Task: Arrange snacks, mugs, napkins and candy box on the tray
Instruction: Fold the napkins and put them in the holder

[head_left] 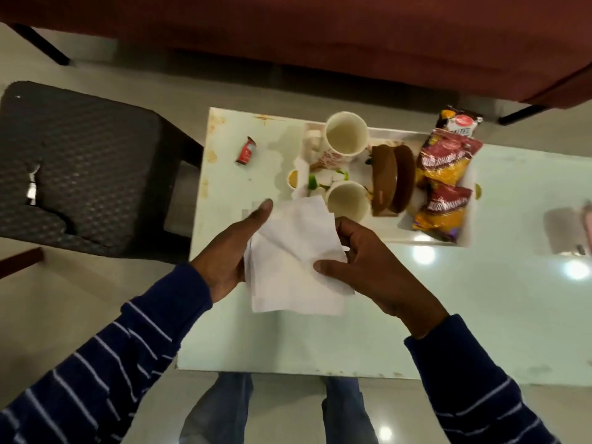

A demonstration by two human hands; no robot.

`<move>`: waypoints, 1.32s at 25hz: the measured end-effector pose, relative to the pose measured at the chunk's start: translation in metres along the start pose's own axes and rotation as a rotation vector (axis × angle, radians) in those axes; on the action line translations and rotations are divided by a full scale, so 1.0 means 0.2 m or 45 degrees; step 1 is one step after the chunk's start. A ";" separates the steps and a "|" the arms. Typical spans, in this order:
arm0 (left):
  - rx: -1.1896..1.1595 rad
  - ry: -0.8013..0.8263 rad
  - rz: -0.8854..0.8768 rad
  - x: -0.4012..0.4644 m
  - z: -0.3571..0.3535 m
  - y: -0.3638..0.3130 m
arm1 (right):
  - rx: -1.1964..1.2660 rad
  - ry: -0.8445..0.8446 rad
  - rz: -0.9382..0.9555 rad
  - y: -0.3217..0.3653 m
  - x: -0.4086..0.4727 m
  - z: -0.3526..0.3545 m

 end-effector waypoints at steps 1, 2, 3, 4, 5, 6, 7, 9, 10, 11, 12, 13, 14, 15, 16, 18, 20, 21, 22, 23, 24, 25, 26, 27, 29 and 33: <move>0.041 -0.025 -0.018 0.00 -0.06 0.01 | -0.006 -0.011 0.013 -0.01 -0.04 0.05; 0.080 -0.057 -0.027 0.00 -0.12 0.04 | 0.017 -0.031 0.013 -0.03 -0.09 0.11; 0.098 -0.084 -0.033 0.00 -0.18 0.06 | 0.048 -0.063 -0.002 -0.06 -0.13 0.16; 0.104 -0.096 -0.035 0.00 -0.23 0.08 | 0.087 -0.102 -0.039 -0.08 -0.16 0.22; 0.102 -0.100 -0.036 0.00 -0.27 0.09 | 0.138 -0.124 -0.087 -0.11 -0.19 0.27; 0.096 -0.107 -0.033 0.01 -0.32 0.11 | 0.203 -0.122 -0.136 -0.13 -0.22 0.31; 0.078 -0.109 -0.027 0.01 -0.36 0.12 | 0.258 -0.102 -0.169 -0.16 -0.24 0.36; 0.023 -0.093 -0.010 0.02 -0.41 0.15 | 0.311 -0.049 -0.148 -0.18 -0.27 0.42; 0.001 -0.054 -0.006 0.02 -0.45 0.16 | 0.333 -0.029 -0.119 -0.20 -0.28 0.46; -0.014 0.001 -0.009 0.02 -0.49 0.16 | 0.360 -0.021 -0.092 -0.21 -0.29 0.49; -0.026 0.064 -0.015 0.02 -0.53 0.17 | 0.384 -0.030 -0.063 -0.23 -0.30 0.52; -0.036 0.118 -0.020 0.02 -0.56 0.17 | 0.391 -0.042 -0.032 -0.24 -0.31 0.56; -0.049 0.156 -0.022 0.02 -0.59 0.17 | 0.388 -0.059 -0.005 -0.25 -0.32 0.58; -0.078 0.176 -0.019 0.03 -0.61 0.18 | 0.378 -0.078 0.019 -0.26 -0.33 0.61; -0.132 0.183 -0.011 0.03 -0.62 0.18 | 0.372 -0.099 0.032 -0.27 -0.34 0.63; -0.267 0.177 0.028 0.02 -0.66 0.18 | 0.406 -0.126 0.037 -0.29 -0.36 0.66; -0.231 0.193 0.025 0.00 -0.71 0.20 | 0.467 -0.159 0.032 -0.31 -0.37 0.68; -0.132 0.199 -0.009 -0.01 -0.74 0.21 | 0.490 -0.197 0.022 -0.32 -0.37 0.69; -0.015 0.210 -0.064 -0.02 -0.76 0.22 | 0.516 -0.244 0.000 -0.34 -0.38 0.70; 0.096 0.227 -0.129 -0.02 -0.78 0.22 | 0.568 -0.277 -0.035 -0.36 -0.38 0.71; 0.181 0.245 -0.185 -0.03 -0.79 0.22 | 0.649 -0.289 -0.080 -0.37 -0.38 0.71; 0.220 0.265 -0.221 -0.04 -0.80 0.21 | 0.750 -0.282 -0.127 -0.38 -0.38 0.71; 0.213 0.286 -0.230 -0.04 -0.81 0.20 | 0.841 -0.269 -0.176 -0.40 -0.38 0.70; 0.200 0.302 -0.215 -0.03 -0.82 0.20 | 0.924 -0.251 -0.219 -0.41 -0.38 0.70; 0.194 0.294 -0.193 -0.02 -0.84 0.18 | 1.017 -0.269 -0.279 -0.43 -0.39 0.68; 0.165 0.240 -0.195 0.01 -0.83 0.17 | 0.703 -0.566 -0.129 -0.47 -0.39 0.69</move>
Point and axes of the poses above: each hand's wrist, its own x-axis towards the middle knuckle, its own z-axis out of the back of the hand, y = z × x, the point moved 3 cm from there along x, towards the middle knuckle, and after that the axes turned 10 degrees about -y, right-handed, at the moved point
